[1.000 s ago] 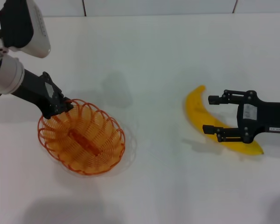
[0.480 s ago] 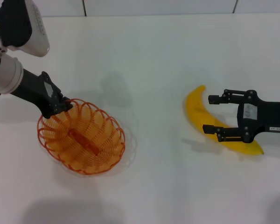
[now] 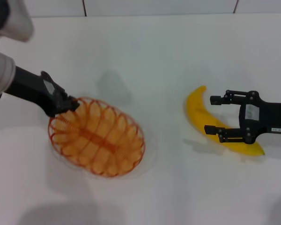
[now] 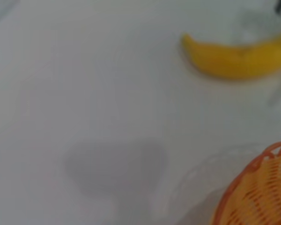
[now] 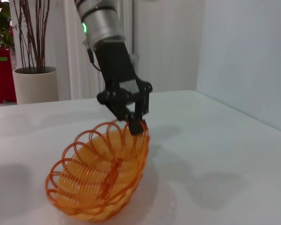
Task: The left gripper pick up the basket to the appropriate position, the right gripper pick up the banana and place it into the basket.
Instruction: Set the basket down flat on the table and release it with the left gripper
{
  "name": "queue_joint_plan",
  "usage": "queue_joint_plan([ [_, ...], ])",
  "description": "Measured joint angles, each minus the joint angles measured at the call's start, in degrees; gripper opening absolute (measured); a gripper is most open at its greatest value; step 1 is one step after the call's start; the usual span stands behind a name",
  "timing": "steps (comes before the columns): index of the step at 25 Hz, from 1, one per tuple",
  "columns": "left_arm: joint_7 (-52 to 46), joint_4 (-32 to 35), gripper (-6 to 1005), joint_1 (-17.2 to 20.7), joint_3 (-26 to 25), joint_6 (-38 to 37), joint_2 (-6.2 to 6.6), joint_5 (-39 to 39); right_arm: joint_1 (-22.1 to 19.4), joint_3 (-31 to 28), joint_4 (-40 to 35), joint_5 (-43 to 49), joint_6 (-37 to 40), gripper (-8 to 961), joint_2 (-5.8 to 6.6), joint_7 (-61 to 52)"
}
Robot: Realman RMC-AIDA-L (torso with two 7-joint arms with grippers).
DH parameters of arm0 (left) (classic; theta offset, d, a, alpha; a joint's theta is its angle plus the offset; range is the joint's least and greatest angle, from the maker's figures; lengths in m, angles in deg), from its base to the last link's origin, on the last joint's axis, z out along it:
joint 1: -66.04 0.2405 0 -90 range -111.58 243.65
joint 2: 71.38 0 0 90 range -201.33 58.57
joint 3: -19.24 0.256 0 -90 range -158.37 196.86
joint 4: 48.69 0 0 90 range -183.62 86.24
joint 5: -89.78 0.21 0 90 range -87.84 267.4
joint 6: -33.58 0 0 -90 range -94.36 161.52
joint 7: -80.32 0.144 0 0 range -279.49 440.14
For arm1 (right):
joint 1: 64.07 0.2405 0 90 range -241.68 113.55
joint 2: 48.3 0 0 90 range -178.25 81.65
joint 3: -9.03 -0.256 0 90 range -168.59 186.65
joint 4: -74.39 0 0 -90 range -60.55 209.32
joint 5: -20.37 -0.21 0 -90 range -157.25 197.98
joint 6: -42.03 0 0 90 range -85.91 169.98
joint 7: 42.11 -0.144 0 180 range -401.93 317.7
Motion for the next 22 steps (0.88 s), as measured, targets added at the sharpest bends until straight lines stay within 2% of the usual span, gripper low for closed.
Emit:
queue_joint_plan([
  [6,-8.2,1.8,62,2.3,-2.1,-1.0,0.13,-6.3,-0.2,-0.8,0.0,-0.2,0.0,786,0.05,0.0],
  [11,-15.2,-2.5,60,1.8,-0.8,5.8,-0.16,-5.7,0.2,-1.1,0.0,-0.2,0.0,786,-0.04,0.0],
  [15,-18.2,-9.0,59,-0.7,0.3,12.9,-0.16,-5.9,0.3,-1.1,0.0,-0.8,-0.1,786,-0.10,0.0],
  [22,-20.3,-15.8,58,-5.6,-0.2,15.3,-0.08,-5.9,0.5,-1.0,0.0,-1.7,-0.1,786,-0.21,0.0],
])
